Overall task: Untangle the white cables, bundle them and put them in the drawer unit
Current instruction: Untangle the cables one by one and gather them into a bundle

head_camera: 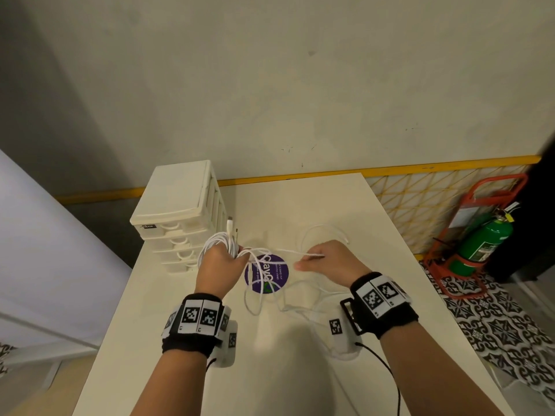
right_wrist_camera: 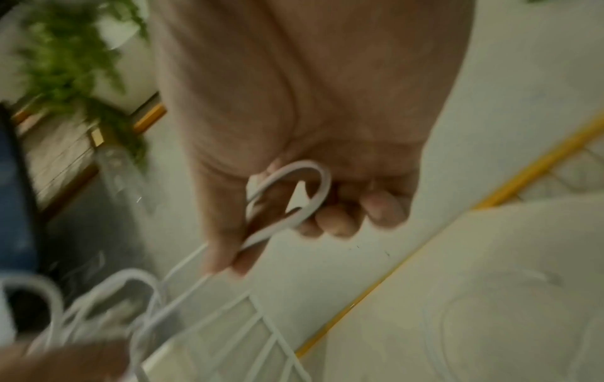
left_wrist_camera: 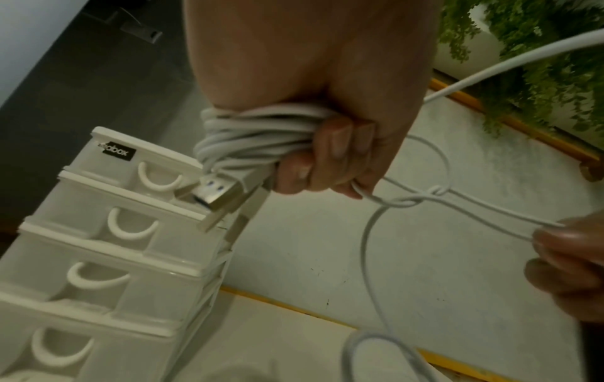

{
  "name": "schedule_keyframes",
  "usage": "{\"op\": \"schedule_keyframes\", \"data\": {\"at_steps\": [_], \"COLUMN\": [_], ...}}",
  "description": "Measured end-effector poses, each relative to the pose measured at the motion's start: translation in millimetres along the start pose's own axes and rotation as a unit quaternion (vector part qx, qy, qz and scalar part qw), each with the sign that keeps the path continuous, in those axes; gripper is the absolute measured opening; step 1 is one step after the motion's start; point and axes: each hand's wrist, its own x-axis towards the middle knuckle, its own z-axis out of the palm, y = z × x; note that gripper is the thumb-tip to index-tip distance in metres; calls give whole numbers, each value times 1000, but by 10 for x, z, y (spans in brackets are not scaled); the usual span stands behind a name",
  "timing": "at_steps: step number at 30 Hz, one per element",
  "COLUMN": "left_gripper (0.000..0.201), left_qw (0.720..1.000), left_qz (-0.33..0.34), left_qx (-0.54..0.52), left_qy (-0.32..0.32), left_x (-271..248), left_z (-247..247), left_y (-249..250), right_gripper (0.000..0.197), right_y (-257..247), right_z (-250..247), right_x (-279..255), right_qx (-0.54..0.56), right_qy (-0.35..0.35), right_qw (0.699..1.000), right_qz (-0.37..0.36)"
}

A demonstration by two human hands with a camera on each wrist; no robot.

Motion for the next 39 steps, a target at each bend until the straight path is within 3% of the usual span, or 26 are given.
{"op": "schedule_keyframes", "data": {"at_steps": [4, 6, 9, 11, 15, 17, 19, 21, 24, 26, 28, 31, 36, 39], "left_gripper": [40, 35, 28, 29, 36, 40, 39, 40, 40, 39, 40, 42, 44, 41], "left_qw": [1000, 999, 998, 997, 994, 994, 995, 996, 995, 995, 996, 996, 997, 997], "left_qz": [-16, -33, -47, -58, -85, -89, -86, -86, -91, -94, -92, -87, -76, -65], "left_qx": [9, -3, -23, -32, -43, -43, -34, -31, -31, -22, -4, 20, 6, -48], "left_qy": [7, -4, -28, -38, -49, -45, -33, -18, 0, 11, 20, 30, 21, -4], "left_x": [17, 16, 36, 39, 6, -2, -4, -4, -6, -9, -22, -51, -81, -73], "left_z": [0, 19, 51, 94, 205, 236, 238, 227, 221, 233, 254, 285, 326, 377], "left_y": [-69, -84, -106, -101, -67, -55, -34, -19, -11, -22, -21, 6, 12, 7], "right_gripper": [26, 22, 14, 24, 50, 49, 51, 51, 56, 47, 35, 29, 50, 66], "right_y": [113, 205, 330, 353, 181, 73, -17, -76, -152, -181, -179, -125, -83, -107], "right_z": [-119, -165, -202, -185, -116, -69, -17, 40, 78, 101, 162, 315, 517, 545], "right_x": [46, 80, 99, 86, 77, 63, 31, -5, -23, -17, -24, -43, -40, -24], "right_qx": [69, 35, -5, -40, -35, 17, 54, 38, -13, -10, -6, -83, -232, -246], "right_qy": [207, 262, 270, 221, 138, 192, 277, 351, 430, 399, 317, 238, 93, 72], "right_qw": [976, 963, 957, 969, 990, 979, 950, 913, 868, 871, 890, 913, 941, 944], "right_qz": [22, 55, 104, 104, -8, -64, -135, -202, -248, -287, -329, -321, -228, -209]}}
